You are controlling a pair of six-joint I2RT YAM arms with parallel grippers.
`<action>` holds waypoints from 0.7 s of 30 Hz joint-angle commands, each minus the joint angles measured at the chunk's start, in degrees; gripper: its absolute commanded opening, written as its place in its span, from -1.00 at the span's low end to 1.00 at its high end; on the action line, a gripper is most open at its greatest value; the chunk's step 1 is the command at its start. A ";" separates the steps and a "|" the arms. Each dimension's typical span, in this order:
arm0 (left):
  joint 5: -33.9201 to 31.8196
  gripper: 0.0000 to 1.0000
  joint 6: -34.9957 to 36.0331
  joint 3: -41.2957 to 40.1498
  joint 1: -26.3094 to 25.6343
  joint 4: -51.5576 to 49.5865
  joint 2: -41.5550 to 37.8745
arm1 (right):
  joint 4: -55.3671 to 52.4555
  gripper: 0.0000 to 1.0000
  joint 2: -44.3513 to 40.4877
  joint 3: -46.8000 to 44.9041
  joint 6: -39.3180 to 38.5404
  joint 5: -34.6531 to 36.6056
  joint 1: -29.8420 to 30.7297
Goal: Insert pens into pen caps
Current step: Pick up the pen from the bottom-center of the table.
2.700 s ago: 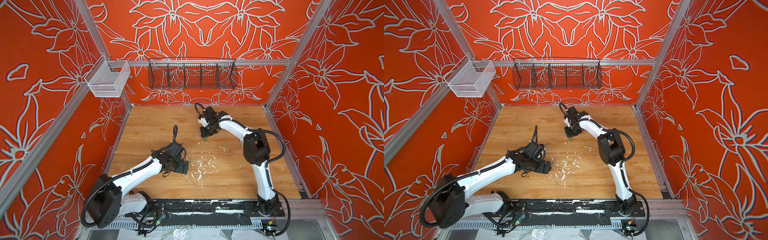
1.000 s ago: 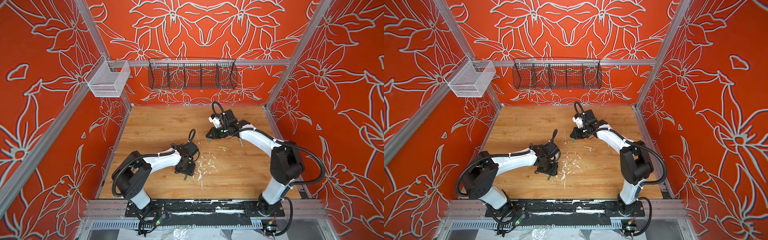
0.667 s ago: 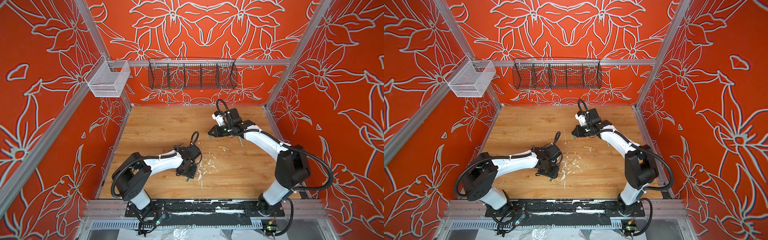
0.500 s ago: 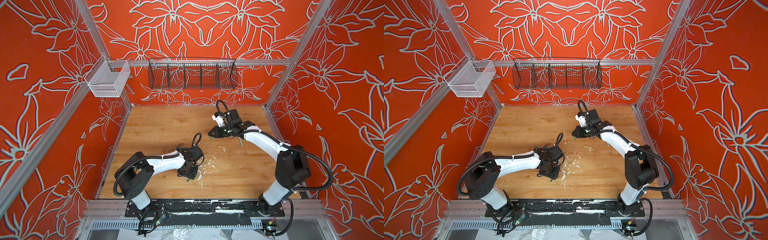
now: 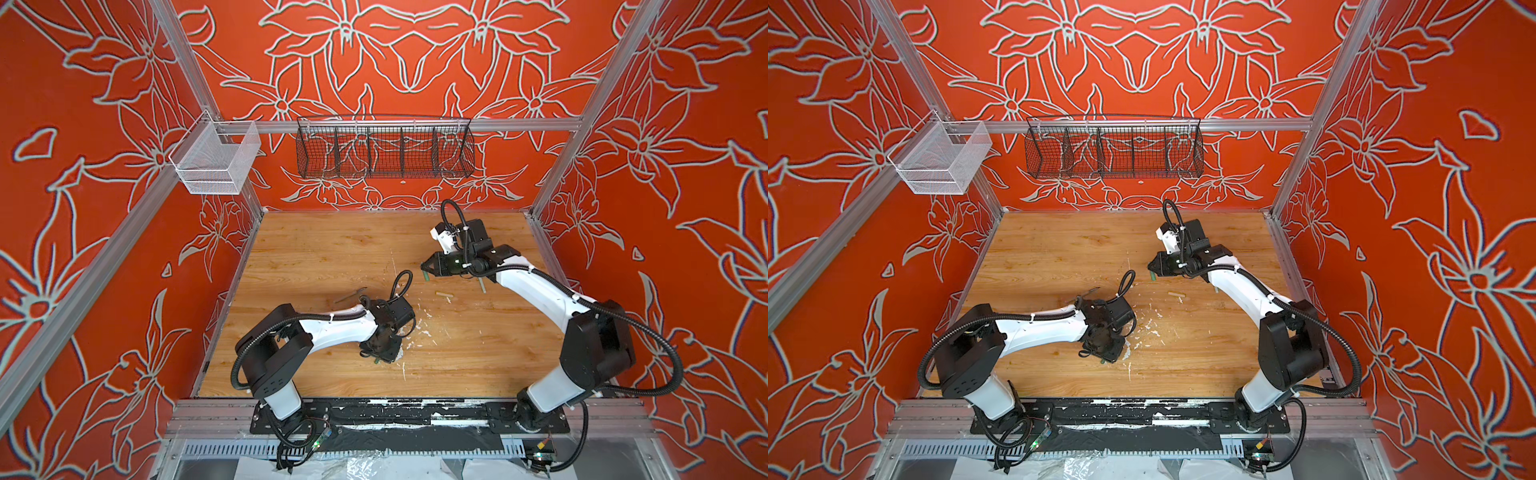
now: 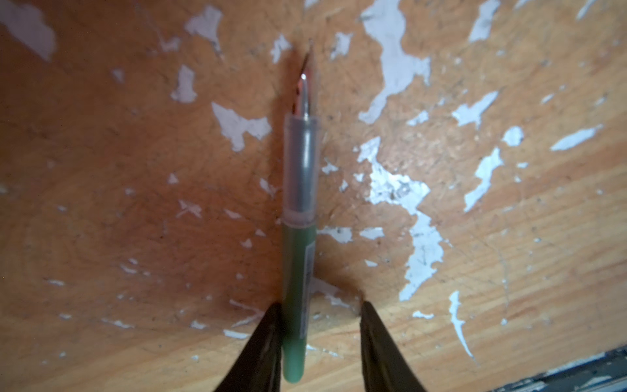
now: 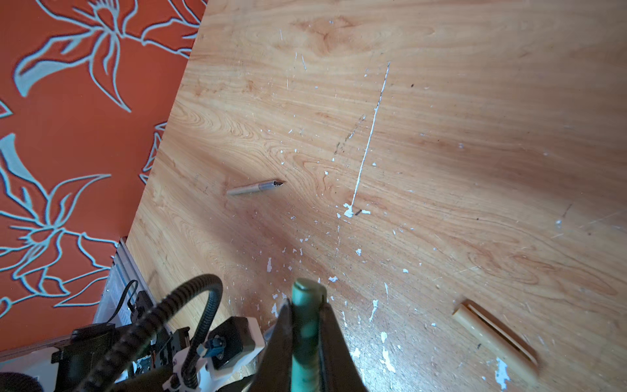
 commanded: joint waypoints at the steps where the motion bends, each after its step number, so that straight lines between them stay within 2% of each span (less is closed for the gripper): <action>1: -0.77 -0.24 -1.31 -0.95 -0.61 -0.98 1.68 | 1.44 -1.00 -1.59 -1.53 1.10 -0.44 -0.44; 10: -1.53 -0.29 -2.41 -1.53 -0.77 -1.08 2.04 | 0.51 -1.00 -4.01 -3.39 0.77 0.35 -0.67; 12: -1.72 -0.41 -2.37 -2.40 -0.74 -0.44 1.42 | 0.93 -1.00 -4.27 -3.80 0.99 0.39 -0.68; 14: -2.08 -0.69 -2.51 -2.35 -0.78 -0.52 1.14 | 1.79 -1.00 -4.66 -4.33 1.49 0.13 -0.74; 21: -3.22 -1.00 -1.64 -1.70 -0.79 0.18 0.27 | 3.43 -1.00 -7.82 -5.99 2.28 1.46 -0.75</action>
